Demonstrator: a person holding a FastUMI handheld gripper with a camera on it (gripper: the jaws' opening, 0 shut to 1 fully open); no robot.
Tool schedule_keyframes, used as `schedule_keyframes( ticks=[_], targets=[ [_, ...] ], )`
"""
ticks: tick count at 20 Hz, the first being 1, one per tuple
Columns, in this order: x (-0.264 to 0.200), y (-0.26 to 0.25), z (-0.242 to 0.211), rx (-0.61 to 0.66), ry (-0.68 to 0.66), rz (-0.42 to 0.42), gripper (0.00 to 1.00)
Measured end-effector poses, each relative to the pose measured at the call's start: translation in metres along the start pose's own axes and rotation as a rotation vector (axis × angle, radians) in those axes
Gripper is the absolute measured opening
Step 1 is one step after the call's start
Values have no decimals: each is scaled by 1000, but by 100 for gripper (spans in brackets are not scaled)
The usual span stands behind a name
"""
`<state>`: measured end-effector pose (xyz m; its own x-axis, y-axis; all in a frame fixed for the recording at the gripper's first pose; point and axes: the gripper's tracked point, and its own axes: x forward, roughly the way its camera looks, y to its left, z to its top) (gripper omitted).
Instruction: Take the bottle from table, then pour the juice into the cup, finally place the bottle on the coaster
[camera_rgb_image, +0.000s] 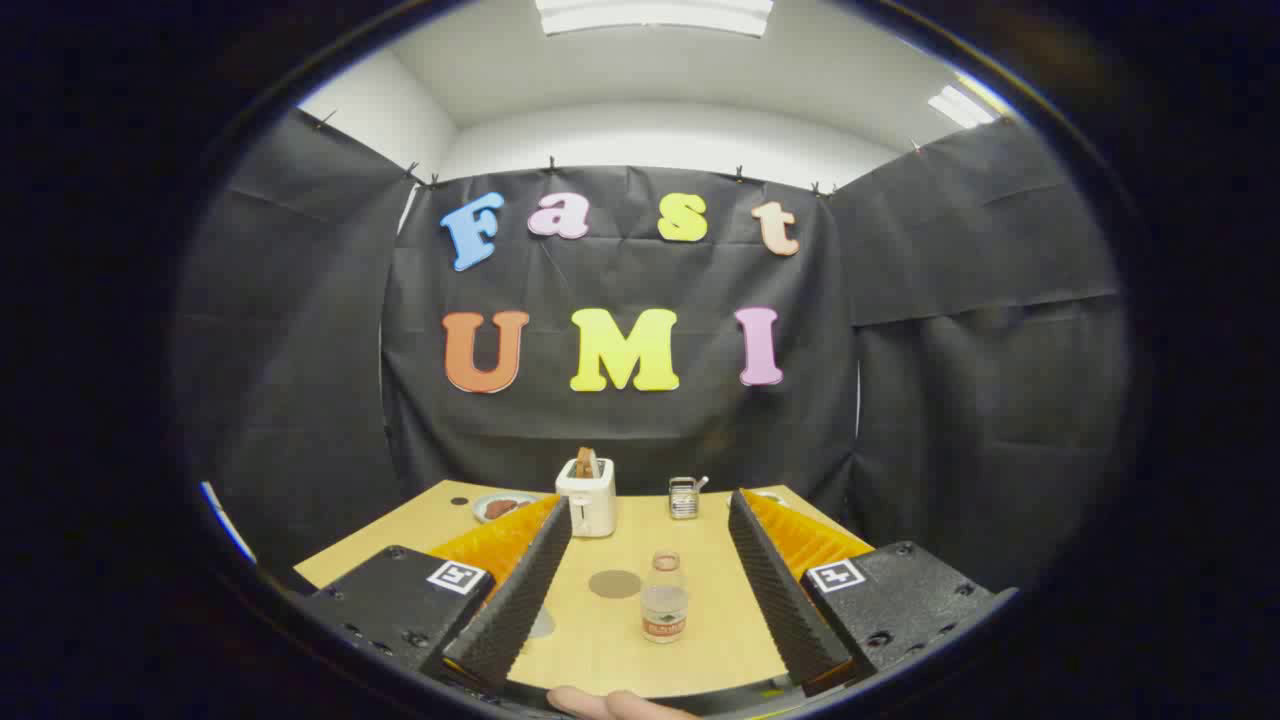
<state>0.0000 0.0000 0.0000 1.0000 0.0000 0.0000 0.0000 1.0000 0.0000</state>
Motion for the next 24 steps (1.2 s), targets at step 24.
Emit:
schedule_keyframes(
  ticks=[24],
  targets=[
    [29, -24, -48, 7, 28, 2, 100]
  ],
)
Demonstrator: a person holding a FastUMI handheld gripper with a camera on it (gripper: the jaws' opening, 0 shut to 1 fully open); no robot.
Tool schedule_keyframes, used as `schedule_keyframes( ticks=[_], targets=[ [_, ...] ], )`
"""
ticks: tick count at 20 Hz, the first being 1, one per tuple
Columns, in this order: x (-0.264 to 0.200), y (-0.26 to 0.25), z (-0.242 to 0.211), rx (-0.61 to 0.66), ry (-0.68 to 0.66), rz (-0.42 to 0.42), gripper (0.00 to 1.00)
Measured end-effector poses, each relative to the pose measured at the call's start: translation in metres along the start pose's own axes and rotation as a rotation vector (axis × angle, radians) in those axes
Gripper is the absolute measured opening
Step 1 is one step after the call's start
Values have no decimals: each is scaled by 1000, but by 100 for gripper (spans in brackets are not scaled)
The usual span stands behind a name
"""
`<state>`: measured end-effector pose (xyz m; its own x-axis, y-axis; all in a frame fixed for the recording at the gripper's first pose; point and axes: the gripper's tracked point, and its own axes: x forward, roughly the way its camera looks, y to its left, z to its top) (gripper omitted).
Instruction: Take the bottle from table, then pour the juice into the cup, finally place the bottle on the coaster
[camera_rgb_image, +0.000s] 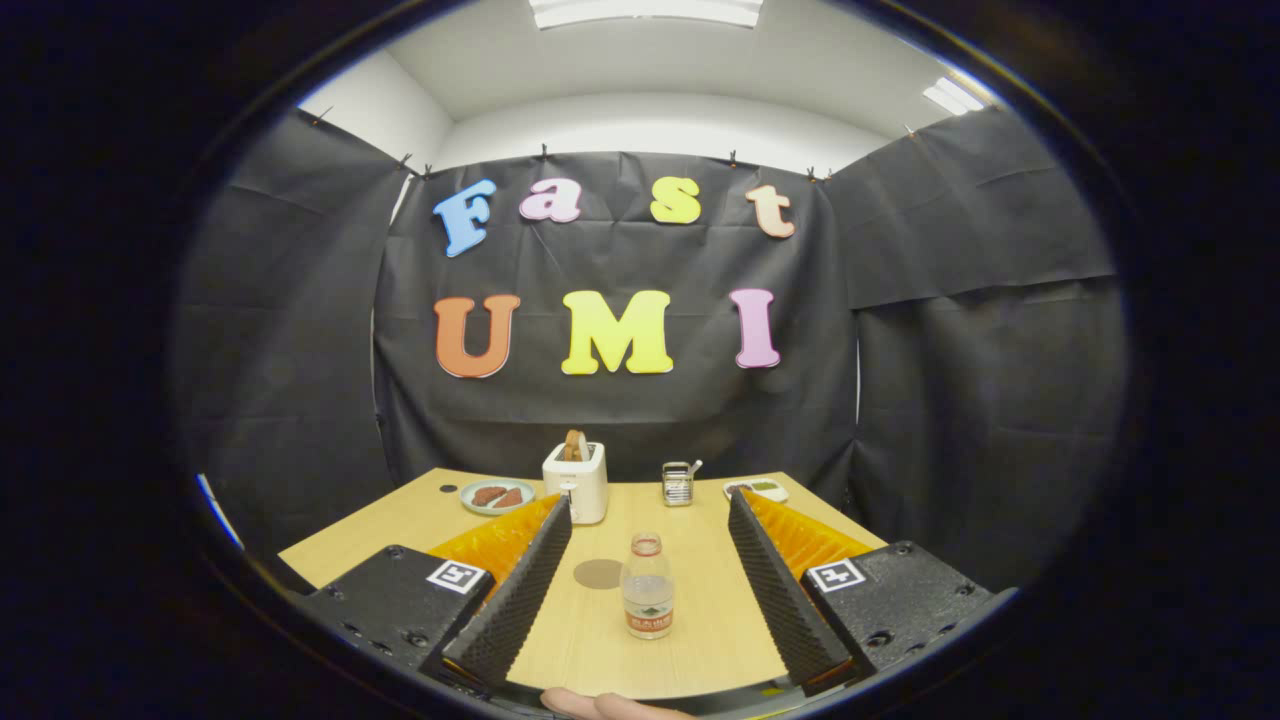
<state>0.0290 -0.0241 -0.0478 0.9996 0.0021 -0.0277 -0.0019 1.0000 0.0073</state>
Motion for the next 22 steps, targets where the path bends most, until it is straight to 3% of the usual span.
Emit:
schedule_keyframes(
  ticks=[12, 22],
  targets=[
    [51, -4, -60, 37, -12, 8, 100],
    [106, -10, -144, 2, 25, -2, 100]
  ],
)
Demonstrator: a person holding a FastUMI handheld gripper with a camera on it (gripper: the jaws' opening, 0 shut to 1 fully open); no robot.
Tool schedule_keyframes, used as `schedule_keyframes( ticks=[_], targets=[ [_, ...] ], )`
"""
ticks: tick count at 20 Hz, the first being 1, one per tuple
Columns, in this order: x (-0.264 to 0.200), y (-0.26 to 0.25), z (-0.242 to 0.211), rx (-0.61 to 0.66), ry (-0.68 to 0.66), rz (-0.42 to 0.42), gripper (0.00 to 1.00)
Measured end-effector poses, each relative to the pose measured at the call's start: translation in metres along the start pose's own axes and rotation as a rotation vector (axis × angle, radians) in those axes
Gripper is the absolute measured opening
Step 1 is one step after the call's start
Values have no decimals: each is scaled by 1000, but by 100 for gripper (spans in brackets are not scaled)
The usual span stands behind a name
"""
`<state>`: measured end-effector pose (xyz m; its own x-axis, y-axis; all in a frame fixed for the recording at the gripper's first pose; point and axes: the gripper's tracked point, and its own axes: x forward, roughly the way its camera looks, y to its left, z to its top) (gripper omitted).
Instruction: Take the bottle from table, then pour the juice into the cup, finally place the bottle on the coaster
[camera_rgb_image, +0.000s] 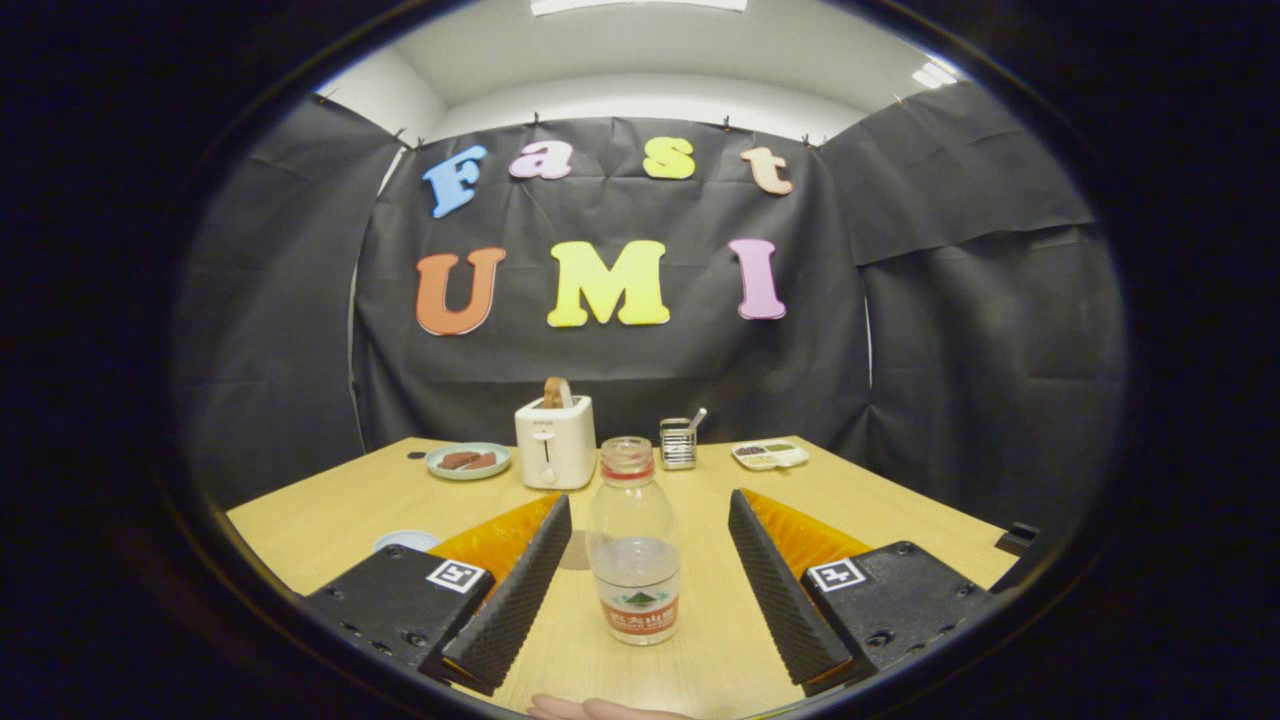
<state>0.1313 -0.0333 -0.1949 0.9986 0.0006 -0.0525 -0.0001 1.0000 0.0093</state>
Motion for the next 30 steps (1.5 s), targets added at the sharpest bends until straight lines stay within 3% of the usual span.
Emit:
schedule_keyframes(
  ticks=[9, 14, 17, 20, 30],
  targets=[
    [36, 7, -49, -44, 28, 21, 100],
    [51, 5, -64, -18, 54, -9, 100],
    [59, 6, -64, -17, 56, -9, 100],
    [61, 3, -64, -24, 74, -16, 81],
    [39, -3, -6, -267, 12, -107, 80]
  ],
)
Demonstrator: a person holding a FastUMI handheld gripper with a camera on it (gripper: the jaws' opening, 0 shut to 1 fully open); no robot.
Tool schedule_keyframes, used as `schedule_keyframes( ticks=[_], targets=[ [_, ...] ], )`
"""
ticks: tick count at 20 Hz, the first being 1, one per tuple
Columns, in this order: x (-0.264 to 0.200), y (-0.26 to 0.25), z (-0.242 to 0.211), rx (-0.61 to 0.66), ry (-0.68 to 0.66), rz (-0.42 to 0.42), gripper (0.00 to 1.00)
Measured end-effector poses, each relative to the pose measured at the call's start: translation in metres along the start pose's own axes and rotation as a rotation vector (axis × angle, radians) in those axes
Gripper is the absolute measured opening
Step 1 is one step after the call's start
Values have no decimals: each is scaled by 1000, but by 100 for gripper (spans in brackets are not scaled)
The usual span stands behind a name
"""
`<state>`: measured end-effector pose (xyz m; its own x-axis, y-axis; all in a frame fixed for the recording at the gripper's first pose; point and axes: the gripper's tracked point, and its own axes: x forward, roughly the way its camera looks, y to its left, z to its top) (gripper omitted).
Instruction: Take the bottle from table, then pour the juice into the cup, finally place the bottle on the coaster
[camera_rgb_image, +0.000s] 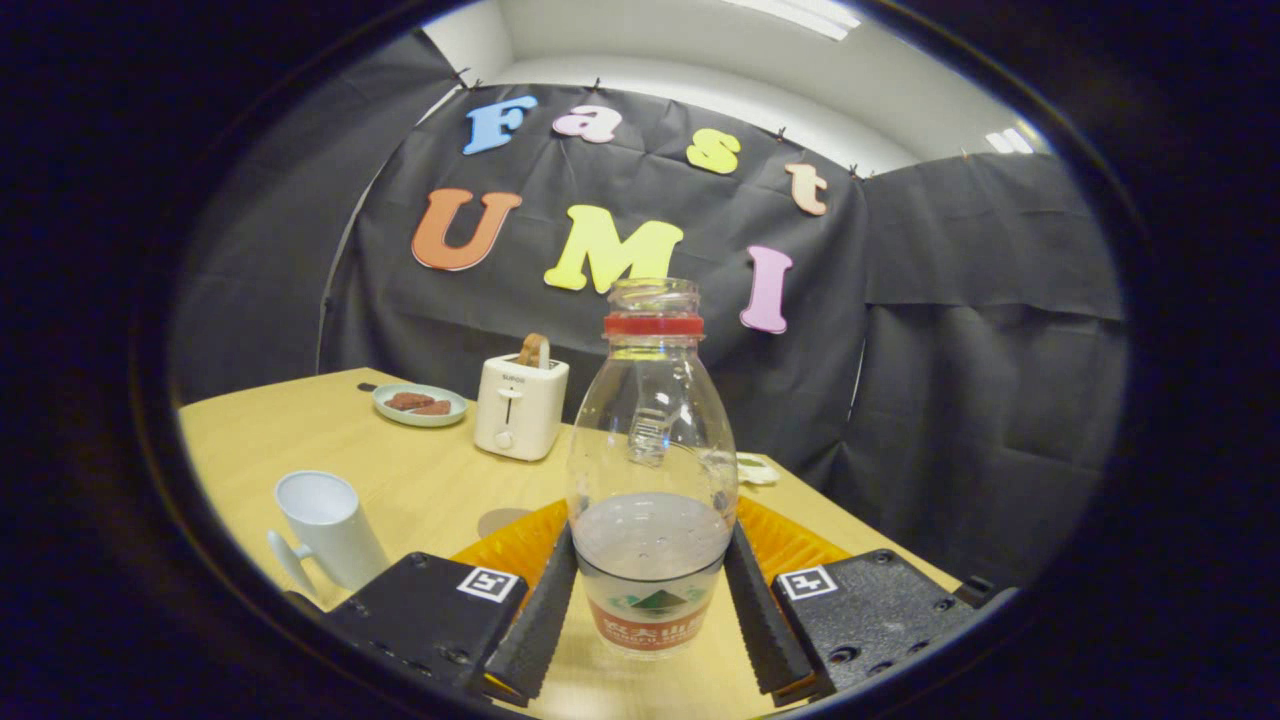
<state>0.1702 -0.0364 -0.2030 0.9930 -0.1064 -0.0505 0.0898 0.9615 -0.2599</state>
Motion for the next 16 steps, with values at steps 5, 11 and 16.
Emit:
schedule_keyframes(
  ticks=[5, 11, 16],
  targets=[
    [-4, 0, 19, -142, 18, -29, 80],
    [-7, 14, 22, -347, 61, -23, 80],
    [-8, 28, 19, -576, 80, -17, 80]
  ],
)
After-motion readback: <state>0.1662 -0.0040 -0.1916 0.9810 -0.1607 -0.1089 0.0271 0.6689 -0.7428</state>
